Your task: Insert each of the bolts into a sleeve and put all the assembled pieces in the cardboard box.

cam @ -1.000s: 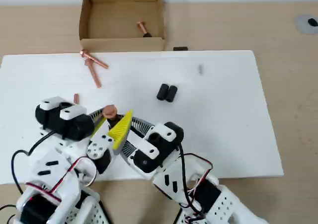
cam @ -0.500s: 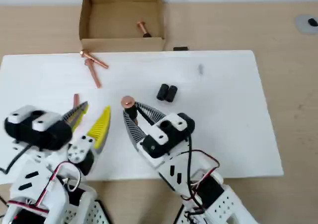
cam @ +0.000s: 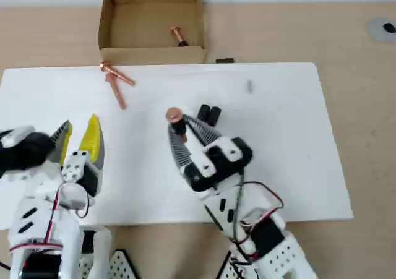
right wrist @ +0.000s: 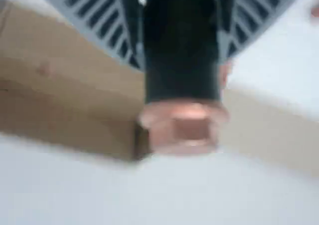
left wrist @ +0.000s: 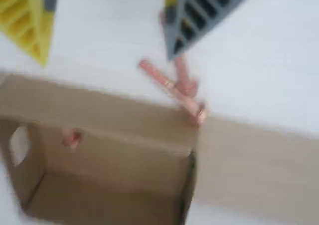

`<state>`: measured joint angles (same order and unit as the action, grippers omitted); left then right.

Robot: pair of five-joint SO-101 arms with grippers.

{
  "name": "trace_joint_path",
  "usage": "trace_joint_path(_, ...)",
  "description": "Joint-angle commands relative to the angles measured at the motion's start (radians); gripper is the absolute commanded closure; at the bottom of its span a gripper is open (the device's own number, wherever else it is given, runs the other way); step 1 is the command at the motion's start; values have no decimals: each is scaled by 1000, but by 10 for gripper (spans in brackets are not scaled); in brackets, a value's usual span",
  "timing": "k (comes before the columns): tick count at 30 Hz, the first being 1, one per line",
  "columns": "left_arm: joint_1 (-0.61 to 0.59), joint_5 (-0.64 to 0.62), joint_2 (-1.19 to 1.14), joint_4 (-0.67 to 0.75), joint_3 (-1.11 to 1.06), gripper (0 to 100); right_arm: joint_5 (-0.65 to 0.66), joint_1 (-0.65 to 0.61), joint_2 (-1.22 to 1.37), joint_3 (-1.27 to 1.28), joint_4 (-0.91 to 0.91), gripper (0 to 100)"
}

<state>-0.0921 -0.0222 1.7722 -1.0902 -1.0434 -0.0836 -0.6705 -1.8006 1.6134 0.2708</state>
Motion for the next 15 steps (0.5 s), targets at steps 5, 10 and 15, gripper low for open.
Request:
trace_joint_path(5, -20, -40, -348, -86, 184, 833, 3, 74, 438, -490, -29, 989)
trace_joint_path(10, -21, -101, -536, -100, 377, 833, 5, 107, 860, -875, -34, 989)
trace_joint_path(15, -51, -98, -579, -94, 428, 833, 9, 102, 1207, -1201, -32, 989)
